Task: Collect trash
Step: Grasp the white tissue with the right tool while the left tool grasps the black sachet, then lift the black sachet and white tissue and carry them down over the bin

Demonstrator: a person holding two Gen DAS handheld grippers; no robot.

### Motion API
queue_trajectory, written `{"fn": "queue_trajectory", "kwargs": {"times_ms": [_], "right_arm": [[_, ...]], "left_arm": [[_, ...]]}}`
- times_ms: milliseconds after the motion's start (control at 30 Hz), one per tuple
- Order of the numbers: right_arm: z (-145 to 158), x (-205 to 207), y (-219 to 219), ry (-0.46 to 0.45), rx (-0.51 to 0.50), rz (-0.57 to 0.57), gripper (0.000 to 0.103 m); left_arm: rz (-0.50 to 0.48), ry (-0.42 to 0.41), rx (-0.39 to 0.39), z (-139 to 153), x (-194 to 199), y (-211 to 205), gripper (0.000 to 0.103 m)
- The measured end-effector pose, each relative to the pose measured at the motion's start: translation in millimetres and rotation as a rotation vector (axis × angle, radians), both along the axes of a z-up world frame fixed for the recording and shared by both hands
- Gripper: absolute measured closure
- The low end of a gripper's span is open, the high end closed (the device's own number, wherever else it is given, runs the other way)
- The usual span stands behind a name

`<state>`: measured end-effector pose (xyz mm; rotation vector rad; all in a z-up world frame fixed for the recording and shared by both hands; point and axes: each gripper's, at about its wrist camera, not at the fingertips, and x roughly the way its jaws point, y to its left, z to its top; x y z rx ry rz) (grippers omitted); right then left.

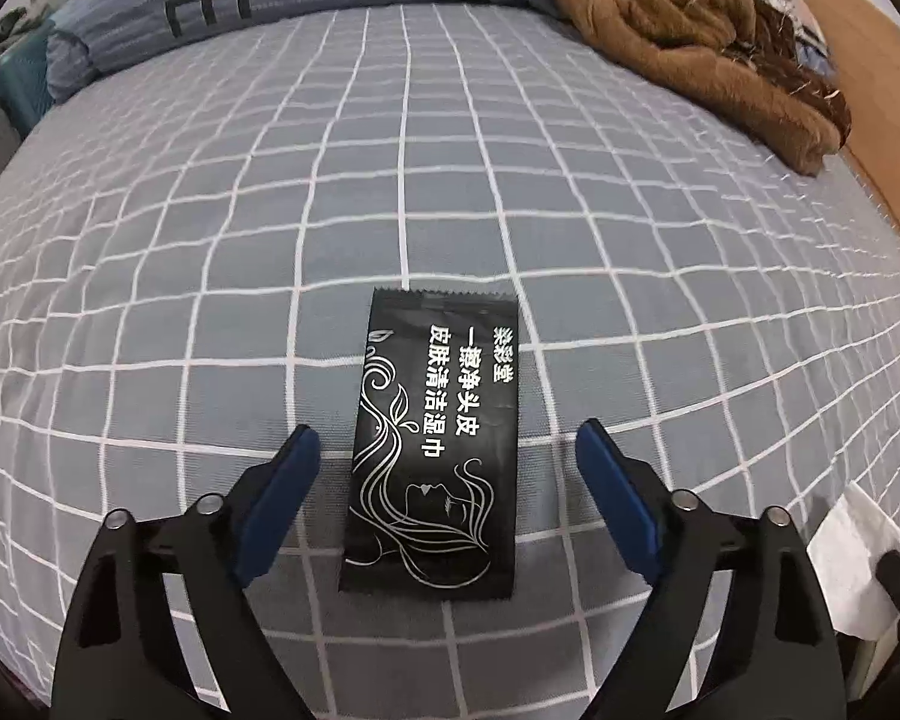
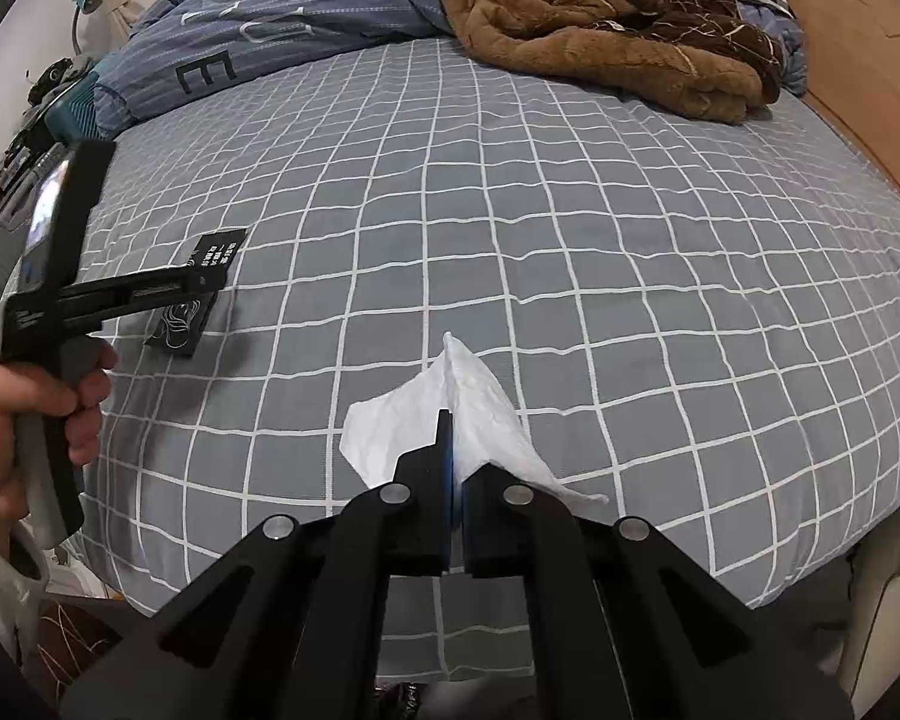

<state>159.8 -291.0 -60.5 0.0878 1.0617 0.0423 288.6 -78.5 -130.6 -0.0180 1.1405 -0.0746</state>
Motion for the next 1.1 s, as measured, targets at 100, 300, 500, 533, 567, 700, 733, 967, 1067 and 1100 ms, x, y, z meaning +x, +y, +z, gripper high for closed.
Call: {"fn": "queue_trajectory", "kwargs": {"times_ms": [100, 300, 500, 533, 567, 700, 733, 967, 1067, 1100], "right_arm": [[1, 1, 3, -0.007, 0.008, 0.006, 0.101], [-1, 2, 6, -0.011, 0.028, 0.014, 0.101], [-4, 2, 9, -0.011, 0.046, 0.018, 0.101], [-4, 2, 10, -0.012, 0.05, 0.018, 0.101], [-4, 1, 11, -0.013, 0.053, 0.019, 0.101], [-2, -2, 16, -0.022, 0.063, 0.026, 0.101], [-1, -3, 17, -0.024, 0.064, 0.028, 0.102], [9, -11, 28, -0.043, 0.072, 0.044, 0.102], [16, -16, 34, -0.056, 0.072, 0.054, 0.102], [19, -18, 36, -0.062, 0.071, 0.059, 0.102]], "left_arm": [[0.002, 0.038, 0.022, -10, 2, -1, 0.043], [0.03, 0.059, 0.013, -15, -7, 3, 0.06], [0.045, 0.062, 0.001, -13, -18, 6, 0.078], [0.042, 0.06, 0.004, -12, -21, 5, 0.078], [0.038, 0.059, 0.006, -10, -24, 4, 0.079], [0.024, 0.049, 0.008, -4, -38, 2, 0.08], [0.022, 0.042, 0.01, -1, -42, 3, 0.08], [0.015, -0.002, -0.005, 24, -72, 7, 0.08], [0.014, -0.016, -0.015, 35, -85, 11, 0.08], [0.015, -0.022, -0.016, 39, -90, 13, 0.08]]}}
